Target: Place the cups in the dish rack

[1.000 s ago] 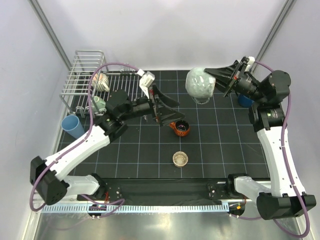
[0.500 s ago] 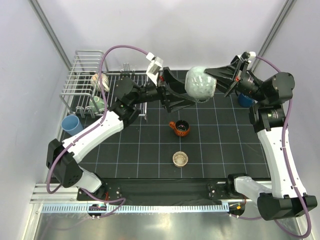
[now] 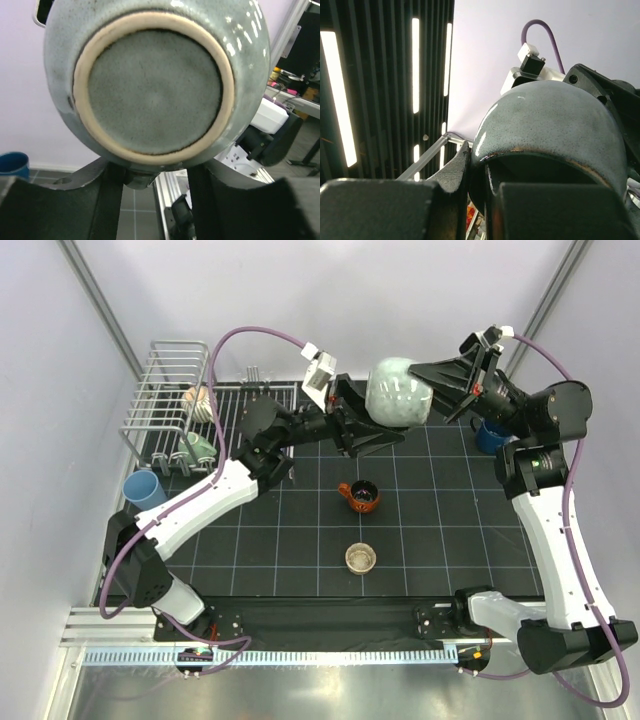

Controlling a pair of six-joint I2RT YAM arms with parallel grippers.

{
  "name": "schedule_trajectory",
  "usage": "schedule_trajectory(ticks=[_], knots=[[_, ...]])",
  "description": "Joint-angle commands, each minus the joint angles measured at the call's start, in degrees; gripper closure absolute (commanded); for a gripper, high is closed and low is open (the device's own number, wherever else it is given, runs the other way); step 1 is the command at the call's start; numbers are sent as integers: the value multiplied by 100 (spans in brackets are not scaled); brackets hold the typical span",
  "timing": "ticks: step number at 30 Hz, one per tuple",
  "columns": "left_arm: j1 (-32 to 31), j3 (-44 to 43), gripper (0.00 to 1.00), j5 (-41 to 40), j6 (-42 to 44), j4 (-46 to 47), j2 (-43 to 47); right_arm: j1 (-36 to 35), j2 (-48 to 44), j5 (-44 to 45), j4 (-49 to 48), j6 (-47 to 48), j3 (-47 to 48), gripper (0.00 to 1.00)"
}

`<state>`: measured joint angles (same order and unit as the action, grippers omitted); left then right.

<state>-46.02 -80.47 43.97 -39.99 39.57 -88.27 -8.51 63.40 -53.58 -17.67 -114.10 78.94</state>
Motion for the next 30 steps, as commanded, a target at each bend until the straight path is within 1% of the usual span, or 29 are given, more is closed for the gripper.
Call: schedule_trajectory(ticks=[1, 9, 11, 12, 13, 15, 18, 20, 21, 23, 24, 25, 26, 28, 29, 30], knots=[[-153, -171, 54, -309, 26, 455, -15, -54, -178, 524, -983, -3425, 106, 96], [-328, -4, 68, -968, 17, 657, 38, -72, -416, 779, -1212, -3584, -387, 96], [-381, -4, 67, -1039, 8, 727, 20, -98, -486, 867, -1265, -3601, -537, 96], [-399, -4, 65, -1065, 0, 745, 3, -115, -512, 980, -1282, -3610, -581, 96], [-443, -4, 59, -1100, 8, 771, -15, -115, -521, 999, -1274, -3619, -625, 96], [-460, 5, 54, -1205, 26, 841, -32, -168, -521, 1007, -1256, -3628, -651, 96], [-487, -83, 52, -1285, 17, 912, -94, -221, -513, 1113, -1274, -3637, -660, 96], [-496, -110, 54, -1338, -35, 990, -120, -247, -495, 1052, -1291, -3654, -651, 96], [-496, -127, 61, -1364, -62, 1017, -146, -247, -495, 1043, -1300, -3654, -660, 96], [-496, -162, 66, -1408, -114, 1096, -155, -274, -521, 1060, -1318, -3654, -713, 96], [-496, -154, 71, -1417, -149, 1131, -147, -282, -521, 1052, -1327, -3663, -730, 96], [-504, -136, 72, -1434, -150, 1132, -129, -282, -521, 1052, -1370, -3663, -748, 96], [-496, -127, 72, -1461, -150, 1140, -120, -274, -521, 1043, -1362, -3663, -748, 96], [-496, -14, 64, -1609, -150, 1158, -77, -274, -521, 1052, -1371, -3654, -748, 96], [-496, 39, 62, -1671, -150, 1193, -50, -282, -521, 1052, -1379, -3663, -757, 96], [-496, 101, 62, -1733, -176, 1280, -15, -282, -521, 1060, -1379, -3672, -757, 96]])
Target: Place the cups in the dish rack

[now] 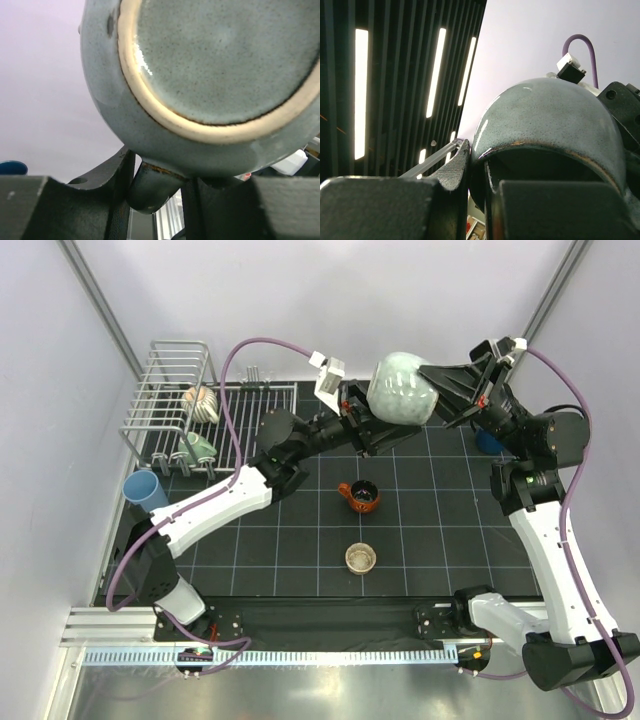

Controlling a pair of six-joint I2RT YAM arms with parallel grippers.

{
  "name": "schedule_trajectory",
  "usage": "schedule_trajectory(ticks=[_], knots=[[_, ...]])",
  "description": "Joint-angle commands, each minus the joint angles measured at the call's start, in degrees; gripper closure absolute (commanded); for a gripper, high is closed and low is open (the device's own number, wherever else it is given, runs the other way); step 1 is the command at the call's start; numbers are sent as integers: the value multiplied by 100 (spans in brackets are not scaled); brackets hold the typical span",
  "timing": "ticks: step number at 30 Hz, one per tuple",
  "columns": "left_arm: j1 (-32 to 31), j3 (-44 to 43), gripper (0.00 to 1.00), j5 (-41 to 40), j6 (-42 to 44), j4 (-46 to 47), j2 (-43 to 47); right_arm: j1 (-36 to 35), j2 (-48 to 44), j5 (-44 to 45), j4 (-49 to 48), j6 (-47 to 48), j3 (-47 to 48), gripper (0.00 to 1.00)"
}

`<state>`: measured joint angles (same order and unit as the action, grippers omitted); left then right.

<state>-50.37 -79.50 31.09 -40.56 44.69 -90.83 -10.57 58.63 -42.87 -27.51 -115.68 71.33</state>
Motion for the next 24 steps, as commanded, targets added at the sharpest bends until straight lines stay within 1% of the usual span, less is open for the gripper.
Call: schedule_trajectory(ticks=[1, 2, 3, 6, 7, 8, 11, 13, 14, 15, 16, 17, 19, 20, 22, 23, 24], knots=[[-61, 49, 62, -490, -128, 857, 250, -77, -45, -11, -387, -3506, 4, 96], [-61, 84, 63, -560, -137, 875, 258, -77, -53, -11, -387, -3514, 4, 96], [-61, 84, 68, -569, -172, 919, 258, -77, -45, -11, -387, -3514, -5, 96], [-61, 58, 76, -622, -286, 1103, 215, -77, -88, -2, -370, -3506, -58, 96], [-52, 58, 76, -613, -356, 1208, 188, -77, -89, -2, -361, -3514, -84, 96], [-52, 49, 74, -613, -374, 1226, 171, -77, -89, -2, -378, -3514, -93, 96], [-52, 75, 49, -604, -339, 1235, 206, -86, -54, -2, -378, -3523, -40, 96], [-52, 137, 38, -630, -295, 1227, 241, -77, -18, -2, -378, -3523, 3, 96], [-35, 172, 36, -639, -278, 1227, 284, -77, -10, 7, -370, -3514, 12, 96], [-26, 198, 37, -648, -269, 1227, 302, -77, -1, -2, -378, -3523, 21, 96], [1, 207, 40, -648, -277, 1218, 320, -77, -1, -11, -370, -3523, 21, 96], [1, 207, 49, -666, -286, 1227, 320, -77, -1, -11, -369, -3523, 13, 96], [1, 146, 61, -718, -295, 1227, 311, -86, -18, 7, -352, -3523, -14, 96], [1, 111, 70, -719, -312, 1227, 276, -77, -18, -2, -343, -3514, -23, 96], [1, -3, 82, -701, -348, 1227, 223, -77, -1, 16, -343, -3514, -14, 96], [1, -21, 98, -727, -356, 1227, 206, -77, 8, 16, -360, -3514, -14, 96], [1, -13, 100, -806, -357, 1227, 232, -86, 8, 24, -369, -3514, -14, 96]])
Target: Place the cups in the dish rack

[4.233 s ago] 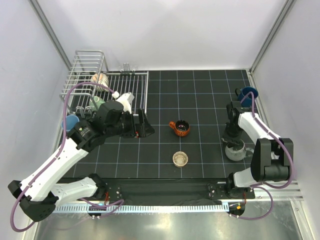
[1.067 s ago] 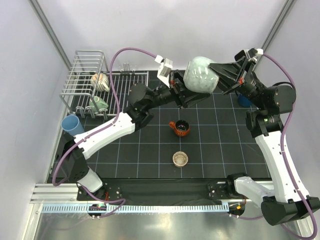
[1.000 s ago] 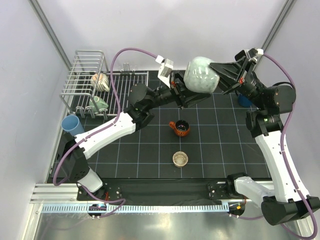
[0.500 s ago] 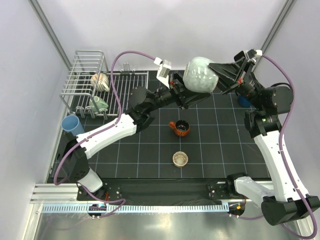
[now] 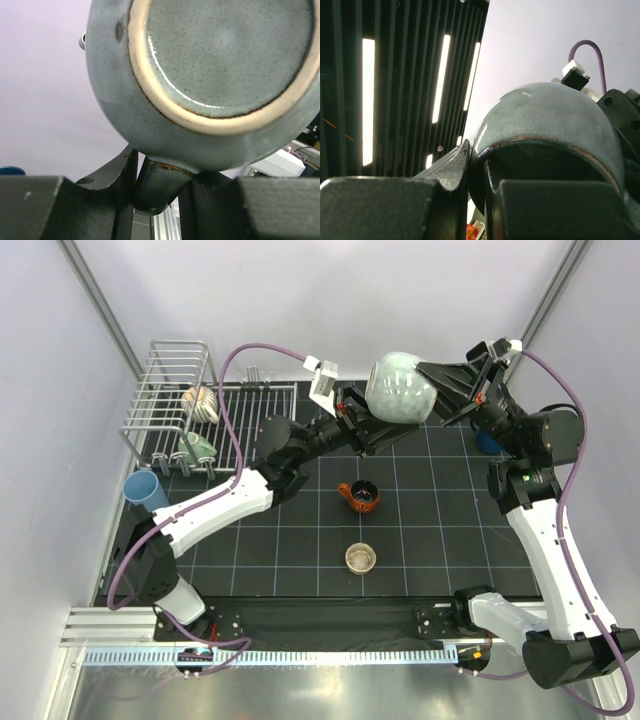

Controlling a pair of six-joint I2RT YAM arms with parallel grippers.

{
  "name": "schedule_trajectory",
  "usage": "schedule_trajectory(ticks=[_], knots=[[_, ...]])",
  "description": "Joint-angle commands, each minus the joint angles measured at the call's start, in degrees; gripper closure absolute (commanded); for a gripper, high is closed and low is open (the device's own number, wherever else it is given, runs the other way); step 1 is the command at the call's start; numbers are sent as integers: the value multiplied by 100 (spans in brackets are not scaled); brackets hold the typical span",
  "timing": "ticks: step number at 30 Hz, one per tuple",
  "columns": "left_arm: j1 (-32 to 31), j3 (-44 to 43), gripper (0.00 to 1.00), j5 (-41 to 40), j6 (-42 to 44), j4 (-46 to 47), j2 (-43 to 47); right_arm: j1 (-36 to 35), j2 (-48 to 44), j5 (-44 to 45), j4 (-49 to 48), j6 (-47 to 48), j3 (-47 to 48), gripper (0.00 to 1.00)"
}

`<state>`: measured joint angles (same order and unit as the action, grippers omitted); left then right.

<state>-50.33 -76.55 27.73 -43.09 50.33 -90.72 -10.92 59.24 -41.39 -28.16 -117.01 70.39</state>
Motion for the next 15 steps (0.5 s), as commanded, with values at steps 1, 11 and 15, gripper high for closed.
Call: schedule_trajectory(ticks=[1, 11, 15], knots=[[5, -247, 100, -583, -103, 680, 239, -51, -53, -133, -304, -3372, 80, 96], [163, -18, 100, -488, -253, 619, 476, -42, -159, -71, -444, -3285, -368, 74], [251, 219, 100, -540, -138, 181, 809, -24, -97, -361, -313, -2951, -403, 52]])
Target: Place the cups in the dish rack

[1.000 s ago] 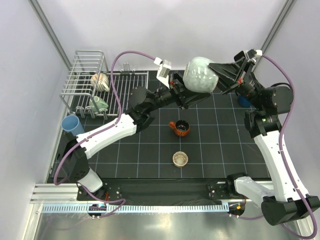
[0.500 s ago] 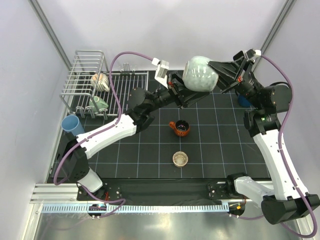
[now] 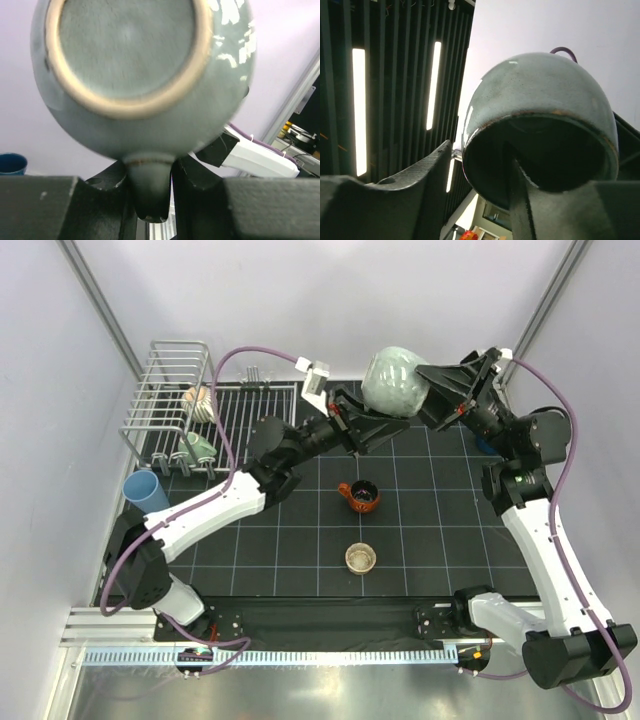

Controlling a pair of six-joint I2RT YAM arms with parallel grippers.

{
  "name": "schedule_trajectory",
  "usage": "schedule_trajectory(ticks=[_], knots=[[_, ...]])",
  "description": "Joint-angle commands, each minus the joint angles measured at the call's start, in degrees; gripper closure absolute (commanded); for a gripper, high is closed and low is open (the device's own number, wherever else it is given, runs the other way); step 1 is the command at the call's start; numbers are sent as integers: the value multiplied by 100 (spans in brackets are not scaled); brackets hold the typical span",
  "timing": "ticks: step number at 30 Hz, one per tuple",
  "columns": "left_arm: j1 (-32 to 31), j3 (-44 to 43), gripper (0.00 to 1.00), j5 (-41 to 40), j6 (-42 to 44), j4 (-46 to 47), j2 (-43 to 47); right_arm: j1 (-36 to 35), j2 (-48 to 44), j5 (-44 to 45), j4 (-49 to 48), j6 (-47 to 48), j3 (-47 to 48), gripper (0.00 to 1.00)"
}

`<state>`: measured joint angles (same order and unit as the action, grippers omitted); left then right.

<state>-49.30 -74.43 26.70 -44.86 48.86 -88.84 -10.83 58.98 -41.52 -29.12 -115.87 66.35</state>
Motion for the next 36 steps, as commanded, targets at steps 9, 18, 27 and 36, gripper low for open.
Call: schedule_trajectory(ticks=[9, 18, 27, 36], knots=[[377, 403, 100, -472, 355, -832, 1360, 55, -124, -691, 627, -2045, -254, 41], [360, 588, 100, -349, 513, -842, 1536, 63, 157, -849, 1049, -1325, 299, 38], [368, 737, 100, -69, 514, -747, 1615, 64, 675, -1358, 1708, -208, 1336, 29], [368, 605, 100, 292, 101, -431, 1360, 28, 975, -1737, 1595, 363, 1556, 41]])
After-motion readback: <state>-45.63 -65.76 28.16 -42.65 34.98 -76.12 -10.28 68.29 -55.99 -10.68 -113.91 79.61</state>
